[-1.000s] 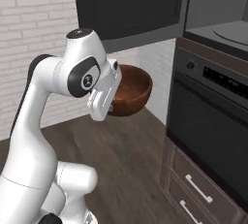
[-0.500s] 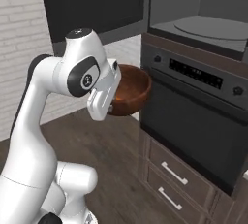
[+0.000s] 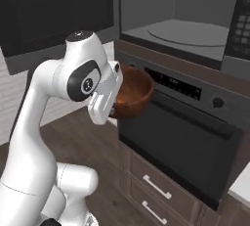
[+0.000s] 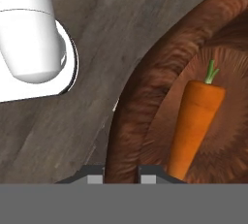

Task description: Pick the carrot from the sink and place it in the bowl. Then pick the bowl and place it in the microwave. Then close the microwave door and press the start button.

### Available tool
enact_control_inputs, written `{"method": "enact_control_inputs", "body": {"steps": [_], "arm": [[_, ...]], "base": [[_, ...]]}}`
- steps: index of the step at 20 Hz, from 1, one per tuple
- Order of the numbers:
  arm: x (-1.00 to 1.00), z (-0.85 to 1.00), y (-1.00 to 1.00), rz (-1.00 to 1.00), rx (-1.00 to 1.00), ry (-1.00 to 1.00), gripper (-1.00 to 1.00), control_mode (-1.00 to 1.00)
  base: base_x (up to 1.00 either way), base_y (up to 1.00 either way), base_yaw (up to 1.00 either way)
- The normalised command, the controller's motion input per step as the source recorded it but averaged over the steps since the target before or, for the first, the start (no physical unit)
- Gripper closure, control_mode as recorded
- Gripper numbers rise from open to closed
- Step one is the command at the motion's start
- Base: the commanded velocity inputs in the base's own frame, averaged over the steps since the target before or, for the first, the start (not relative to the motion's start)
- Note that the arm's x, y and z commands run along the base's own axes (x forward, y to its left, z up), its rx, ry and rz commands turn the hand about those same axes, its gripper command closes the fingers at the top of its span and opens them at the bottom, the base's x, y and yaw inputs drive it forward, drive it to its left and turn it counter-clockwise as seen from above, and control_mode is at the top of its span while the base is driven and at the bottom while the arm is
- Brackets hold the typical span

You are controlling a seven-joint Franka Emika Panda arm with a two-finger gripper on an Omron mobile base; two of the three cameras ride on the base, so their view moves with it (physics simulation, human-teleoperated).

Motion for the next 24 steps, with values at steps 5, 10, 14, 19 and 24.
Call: {"method": "enact_control_inputs", "body": {"steps": [5,10,14,19,24], "arm": [[0.00,0.00,0.00,0.00,0.00,0.00,1.00,1.00],[0.00,0.00,0.00,0.00,0.00,0.00,1.00,1.00],[0.00,0.00,0.00,0.00,0.00,0.00,1.00,1.00],[0.00,0.00,0.00,0.00,0.00,0.00,1.00,1.00],[0.00,0.00,0.00,0.00,0.00,0.00,1.00,1.00]], "base": [[0.96,0.16,-0.11],[0.16,0.00,-0.19],[0.00,0.00,-0.32],[0.00,0.00,-0.31],[0.00,-0.02,-0.15]]}}
